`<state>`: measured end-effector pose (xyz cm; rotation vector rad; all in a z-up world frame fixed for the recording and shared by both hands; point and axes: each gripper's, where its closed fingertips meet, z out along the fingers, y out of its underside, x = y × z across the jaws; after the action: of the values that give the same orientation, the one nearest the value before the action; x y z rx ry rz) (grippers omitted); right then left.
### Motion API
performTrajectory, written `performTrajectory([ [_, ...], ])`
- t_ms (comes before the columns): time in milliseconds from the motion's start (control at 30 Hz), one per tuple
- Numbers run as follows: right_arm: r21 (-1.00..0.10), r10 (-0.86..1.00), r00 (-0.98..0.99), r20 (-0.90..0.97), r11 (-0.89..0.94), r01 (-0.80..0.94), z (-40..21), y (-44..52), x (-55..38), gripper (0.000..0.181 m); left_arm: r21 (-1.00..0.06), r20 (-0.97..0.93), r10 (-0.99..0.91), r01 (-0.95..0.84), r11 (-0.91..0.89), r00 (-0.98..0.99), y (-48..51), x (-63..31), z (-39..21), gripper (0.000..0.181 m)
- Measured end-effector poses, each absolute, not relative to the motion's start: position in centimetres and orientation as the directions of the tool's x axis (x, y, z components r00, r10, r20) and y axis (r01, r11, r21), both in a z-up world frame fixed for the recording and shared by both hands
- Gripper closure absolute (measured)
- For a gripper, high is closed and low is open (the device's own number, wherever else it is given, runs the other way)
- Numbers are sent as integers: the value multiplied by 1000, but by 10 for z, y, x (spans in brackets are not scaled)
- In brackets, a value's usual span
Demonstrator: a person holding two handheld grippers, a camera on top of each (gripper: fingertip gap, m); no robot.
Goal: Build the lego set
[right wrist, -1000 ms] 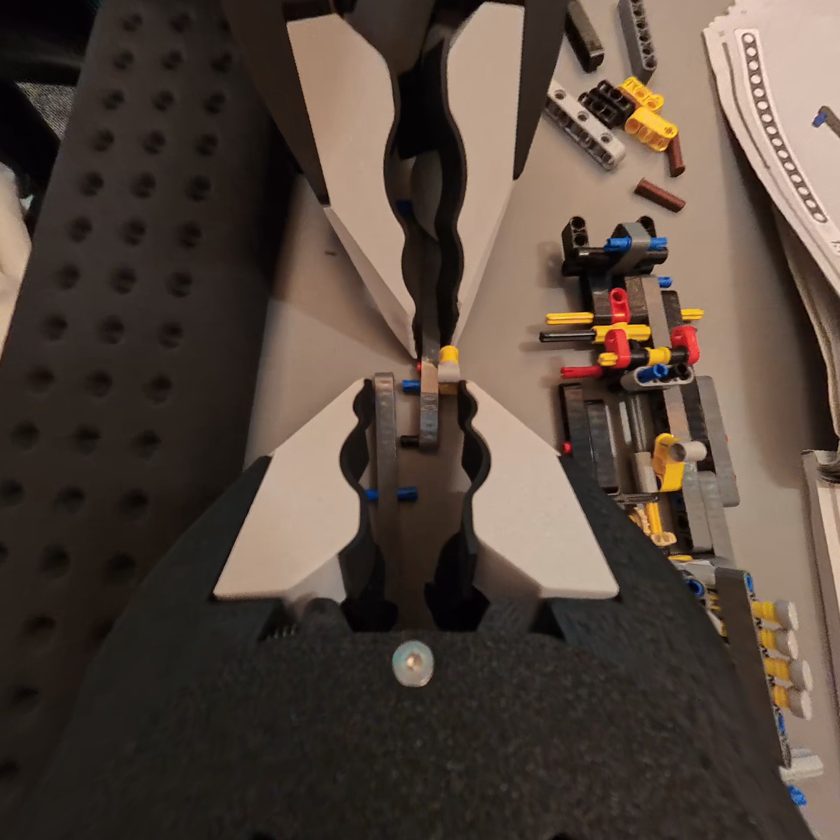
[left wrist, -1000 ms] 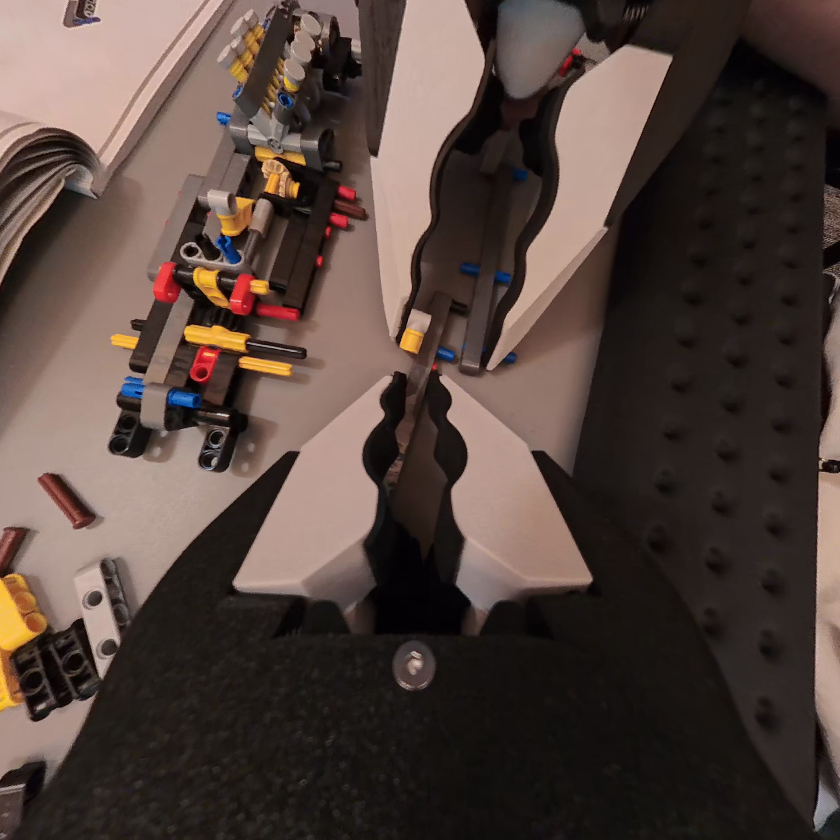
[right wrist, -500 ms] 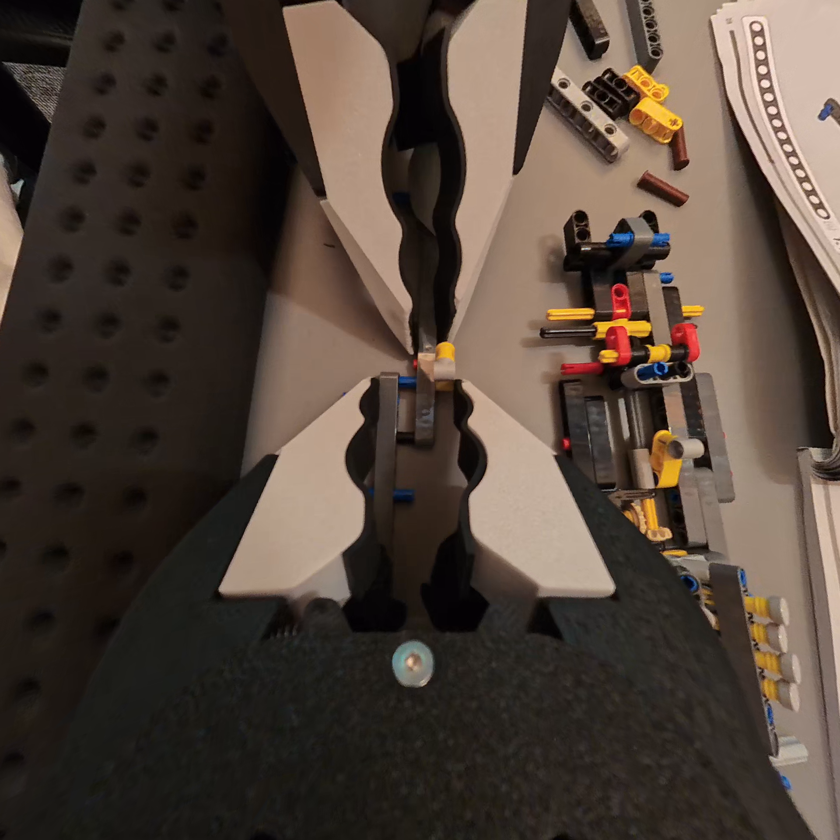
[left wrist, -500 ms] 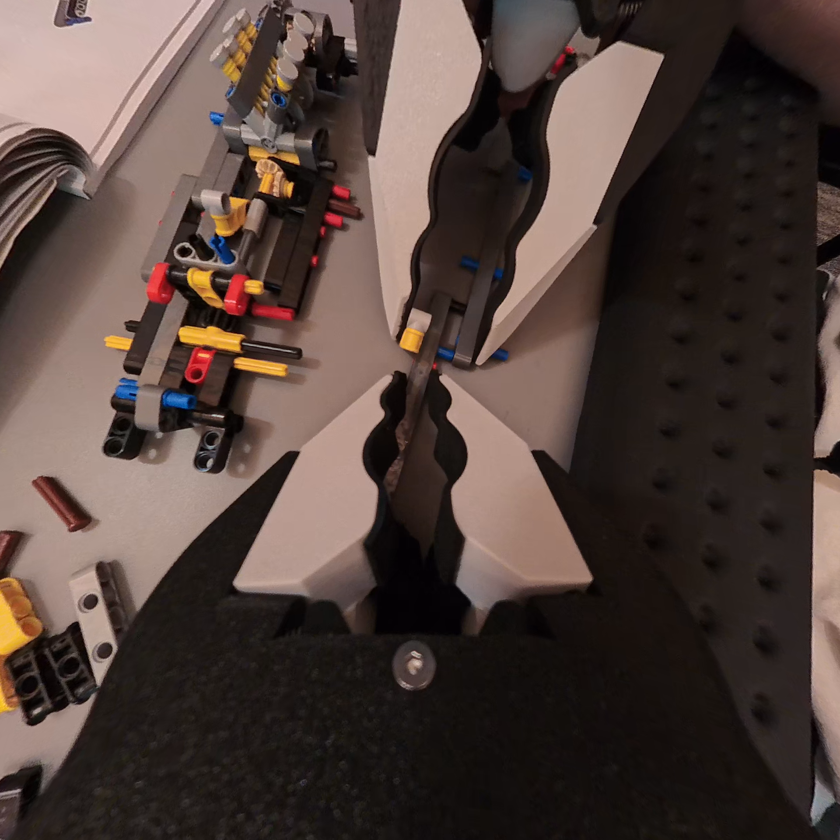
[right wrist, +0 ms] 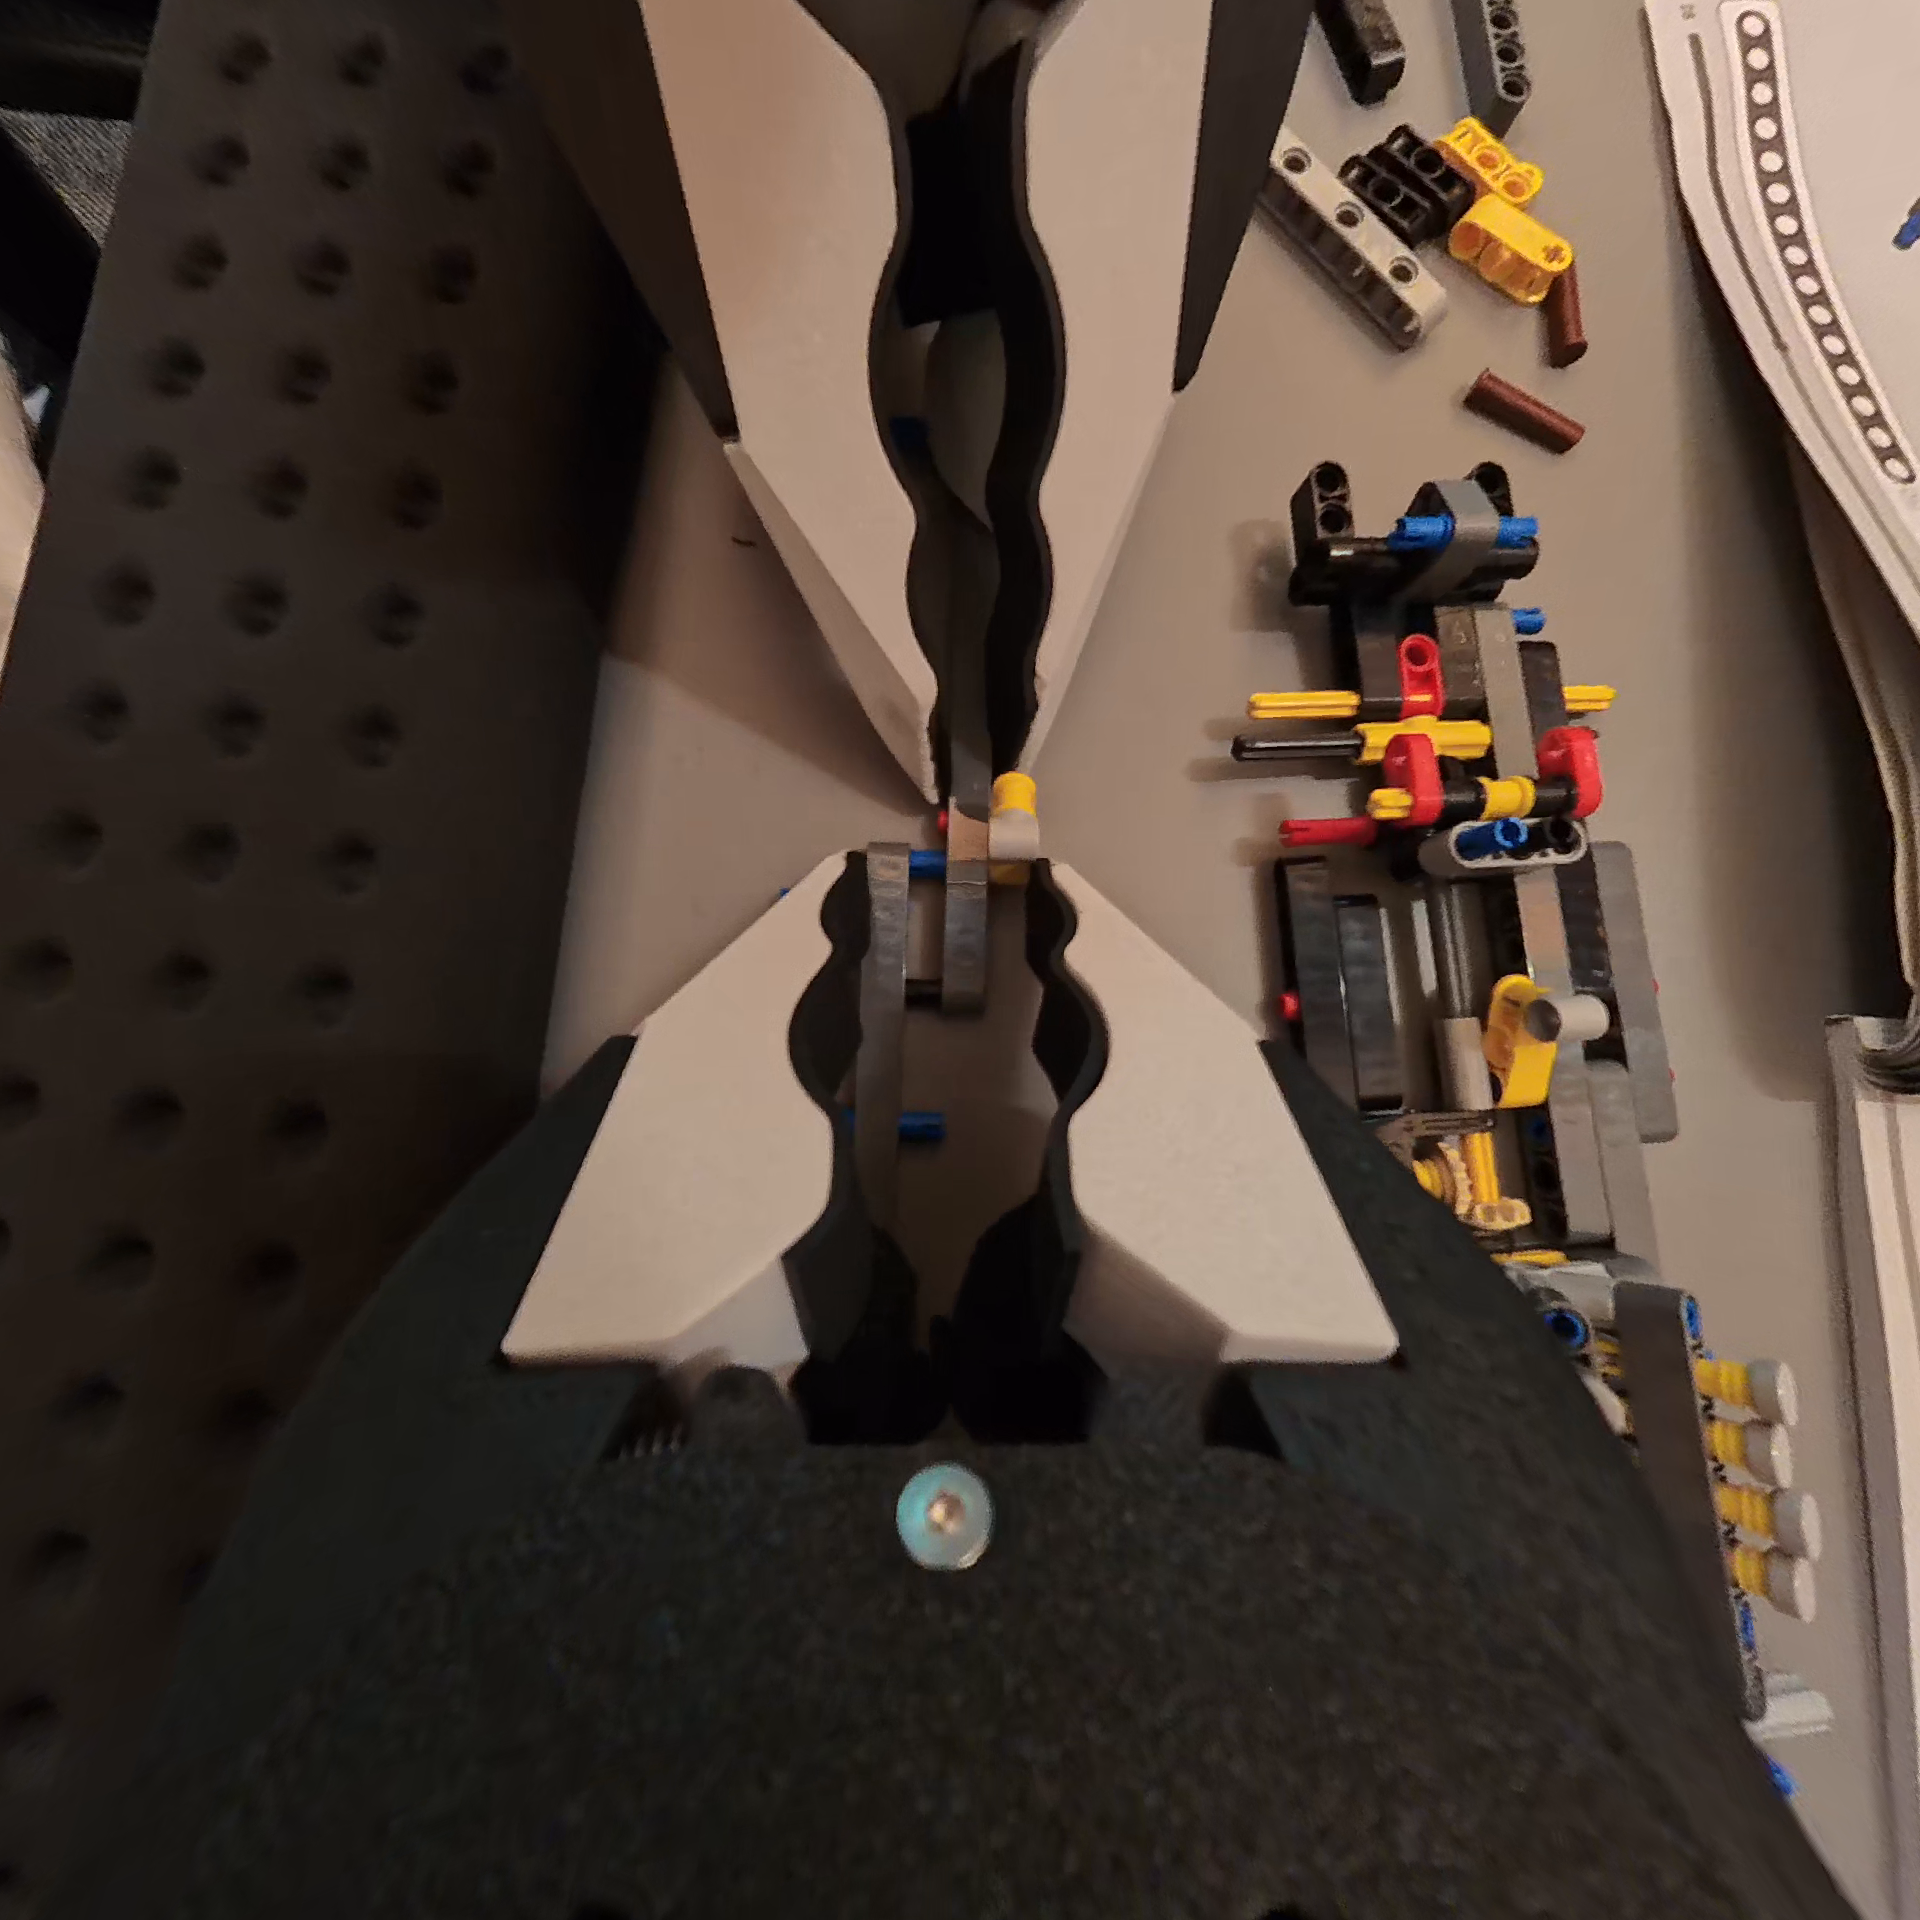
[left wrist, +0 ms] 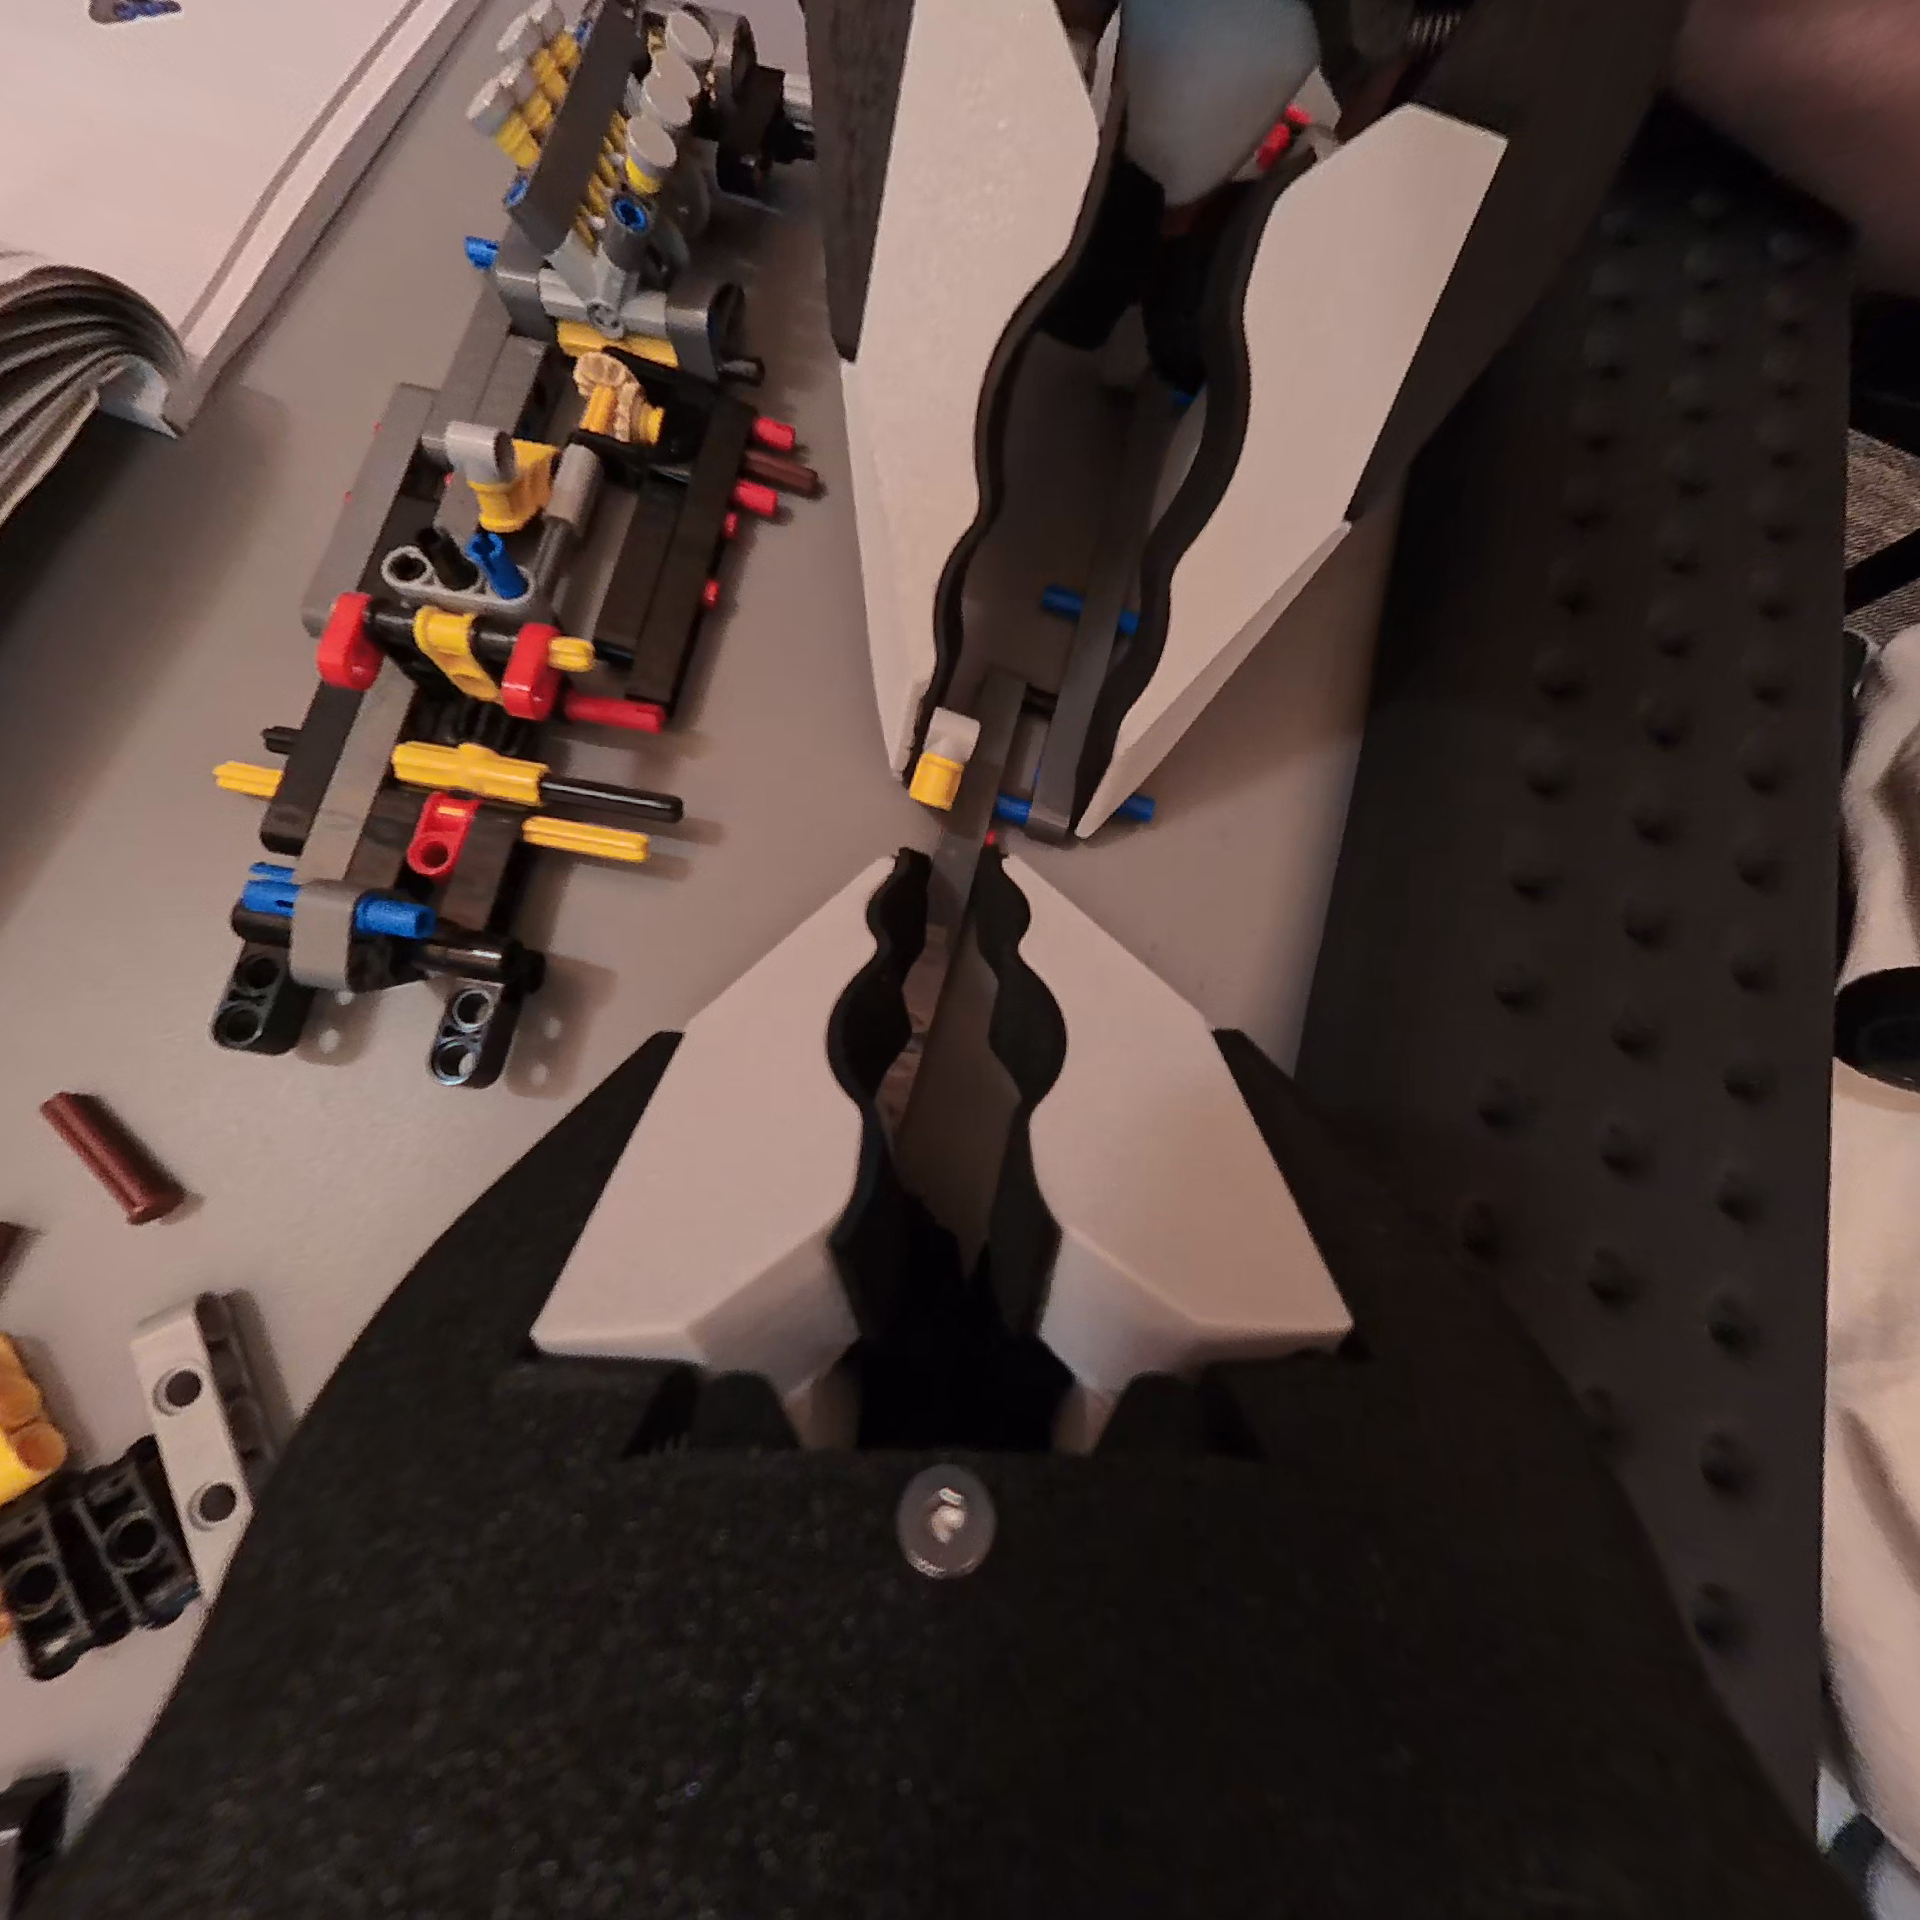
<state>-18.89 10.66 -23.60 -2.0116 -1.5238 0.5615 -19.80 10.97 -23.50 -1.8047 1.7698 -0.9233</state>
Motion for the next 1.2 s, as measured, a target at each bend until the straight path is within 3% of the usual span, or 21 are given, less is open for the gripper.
performTrajectory([
  [300,-664,952,299,-62,-263,700,-235,107,-190,152,-724,138,-989,-686,-67,-49,109,-198,-235,172],
  [433,-665,957,289,26,-199,720,-234,106,-191,151,-727,140,-989,-682,-71,-46,109,-198,-234,172],
  [567,-693,952,303,-53,-253,675,-228,104,-190,139,-729,133,-989,-682,-58,-59,108,-199,-234,172],
  [667,-723,954,295,-61,-246,646,-219,103,-182,143,-732,129,-990,-679,-52,-63,106,-198,-234,171],
  [900,-684,962,273,-20,-212,698,-228,96,-173,141,-747,114,-989,-664,-20,-98,100,-199,-228,150],
  [1033,-652,965,262,11,-192,734,-235,97,-174,145,-731,98,-989,-683,2,-108,99,-199,-232,143],
  [1200,-658,964,264,14,-190,729,-235,97,-177,159,-724,64,-994,-690,12,-84,97,-194,-235,151],
])
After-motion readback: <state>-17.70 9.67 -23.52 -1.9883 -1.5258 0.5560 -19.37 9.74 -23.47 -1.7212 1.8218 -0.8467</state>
